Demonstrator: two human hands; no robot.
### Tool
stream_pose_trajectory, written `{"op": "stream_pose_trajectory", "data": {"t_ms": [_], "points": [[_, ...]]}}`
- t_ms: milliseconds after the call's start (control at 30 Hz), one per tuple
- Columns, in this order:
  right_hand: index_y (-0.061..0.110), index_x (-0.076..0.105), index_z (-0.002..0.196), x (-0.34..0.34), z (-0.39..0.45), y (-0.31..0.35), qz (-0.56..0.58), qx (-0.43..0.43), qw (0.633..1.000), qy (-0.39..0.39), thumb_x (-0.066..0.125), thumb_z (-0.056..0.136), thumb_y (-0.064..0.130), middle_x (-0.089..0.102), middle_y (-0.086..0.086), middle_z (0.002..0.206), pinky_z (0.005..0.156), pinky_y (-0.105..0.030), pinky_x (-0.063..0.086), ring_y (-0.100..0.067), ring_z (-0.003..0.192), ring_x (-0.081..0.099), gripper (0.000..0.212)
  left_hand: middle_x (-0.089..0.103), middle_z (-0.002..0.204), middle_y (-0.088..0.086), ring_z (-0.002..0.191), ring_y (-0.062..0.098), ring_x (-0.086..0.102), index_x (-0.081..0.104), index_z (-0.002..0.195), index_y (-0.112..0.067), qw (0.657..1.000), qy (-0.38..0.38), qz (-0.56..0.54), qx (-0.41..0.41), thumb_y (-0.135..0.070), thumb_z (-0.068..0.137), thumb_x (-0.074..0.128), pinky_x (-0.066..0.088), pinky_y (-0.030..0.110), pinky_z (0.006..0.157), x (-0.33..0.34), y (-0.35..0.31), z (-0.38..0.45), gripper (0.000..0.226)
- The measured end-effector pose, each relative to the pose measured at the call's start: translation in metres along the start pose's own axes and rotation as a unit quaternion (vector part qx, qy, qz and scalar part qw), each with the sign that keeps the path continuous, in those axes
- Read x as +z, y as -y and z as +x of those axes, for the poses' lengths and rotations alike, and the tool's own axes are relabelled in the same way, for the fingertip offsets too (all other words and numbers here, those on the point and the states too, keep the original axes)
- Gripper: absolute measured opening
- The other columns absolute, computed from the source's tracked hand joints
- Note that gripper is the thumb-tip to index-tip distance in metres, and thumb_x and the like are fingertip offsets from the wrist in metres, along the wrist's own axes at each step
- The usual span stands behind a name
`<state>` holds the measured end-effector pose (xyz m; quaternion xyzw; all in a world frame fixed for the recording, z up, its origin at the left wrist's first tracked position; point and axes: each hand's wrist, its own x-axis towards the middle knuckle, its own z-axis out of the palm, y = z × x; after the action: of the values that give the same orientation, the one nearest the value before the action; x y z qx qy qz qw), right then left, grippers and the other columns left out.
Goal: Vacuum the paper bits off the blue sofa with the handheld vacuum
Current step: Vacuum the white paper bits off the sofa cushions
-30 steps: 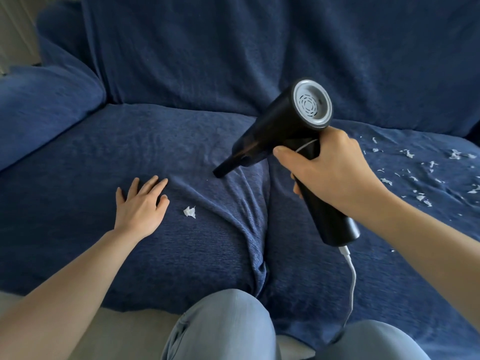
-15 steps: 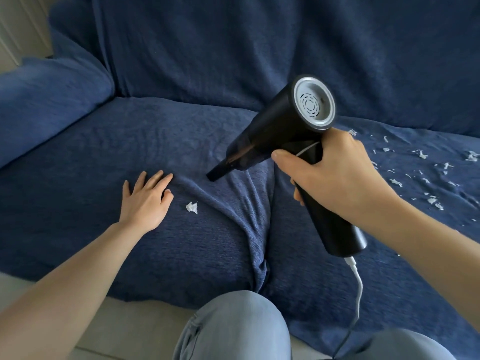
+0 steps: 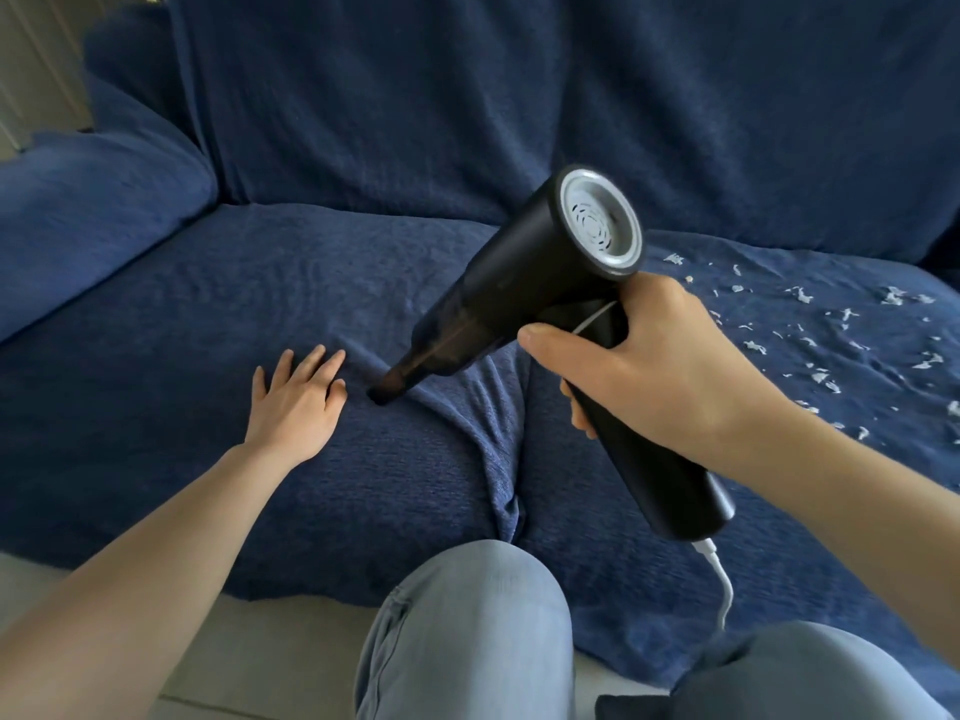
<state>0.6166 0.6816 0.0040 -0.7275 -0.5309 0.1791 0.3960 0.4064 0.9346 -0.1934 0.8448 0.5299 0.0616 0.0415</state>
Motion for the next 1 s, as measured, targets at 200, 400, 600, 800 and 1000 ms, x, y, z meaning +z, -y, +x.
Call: {"op": "stream_pose_trajectory", "data": {"t_ms": [200, 400, 600, 800, 1000], "points": [[0.016, 0.058, 0.077, 0.001, -0.003, -0.005, -0.02, 0.003, 1.0, -0.014, 0.068, 0.082, 0.039, 0.065, 0.003, 0.051, 0.047, -0.011, 0.049, -0.009, 0.044, 0.066, 0.026, 0.014, 0.161, -0.004, 0.148, 0.027, 0.006, 0.019, 0.152, -0.03, 1.0, 0.001, -0.002, 0.001, -0.037, 0.102, 0.024, 0.006, 0.054, 0.118, -0.001, -0.001, -0.001, 0.051], [0.023, 0.054, 0.073, 0.007, 0.005, -0.007, -0.024, -0.007, 0.999, -0.043, 0.07, 0.085, 0.039, 0.062, 0.007, 0.051, 0.06, -0.018, 0.053, -0.009, 0.055, 0.068, 0.025, 0.016, 0.16, -0.006, 0.148, 0.028, 0.007, 0.022, 0.152, -0.028, 1.0, -0.002, -0.017, -0.007, -0.039, 0.102, 0.024, 0.006, 0.056, 0.117, -0.001, -0.004, -0.002, 0.051], [0.023, 0.054, 0.073, -0.021, 0.012, -0.015, -0.028, 0.01, 0.993, -0.112, 0.069, 0.087, 0.037, 0.068, -0.001, 0.054, 0.066, -0.027, 0.056, -0.01, 0.048, 0.067, 0.025, 0.007, 0.16, -0.016, 0.148, 0.028, 0.002, 0.014, 0.153, -0.031, 0.999, 0.021, -0.031, 0.002, -0.054, 0.098, 0.014, 0.0, 0.057, 0.116, -0.002, -0.027, 0.003, 0.059], [0.019, 0.055, 0.075, -0.057, 0.019, -0.043, -0.07, 0.052, 0.984, -0.157, 0.069, 0.087, 0.036, 0.064, 0.003, 0.051, 0.047, -0.006, 0.041, -0.007, 0.045, 0.064, 0.026, 0.01, 0.16, -0.013, 0.149, 0.022, -0.002, 0.016, 0.152, -0.036, 0.992, 0.042, -0.037, 0.115, -0.056, 0.096, 0.014, -0.006, 0.053, 0.117, 0.001, -0.085, 0.017, 0.059], [0.024, 0.051, 0.08, -0.082, 0.046, -0.086, -0.118, 0.089, 0.973, -0.175, 0.066, 0.086, 0.044, 0.066, 0.0, 0.072, 0.067, -0.027, 0.048, -0.027, 0.093, 0.065, 0.026, 0.011, 0.16, -0.013, 0.149, 0.016, 0.003, 0.019, 0.151, -0.034, 0.98, 0.049, -0.037, 0.19, -0.055, 0.098, 0.027, 0.001, 0.044, 0.12, 0.005, -0.154, 0.045, 0.059]]}}
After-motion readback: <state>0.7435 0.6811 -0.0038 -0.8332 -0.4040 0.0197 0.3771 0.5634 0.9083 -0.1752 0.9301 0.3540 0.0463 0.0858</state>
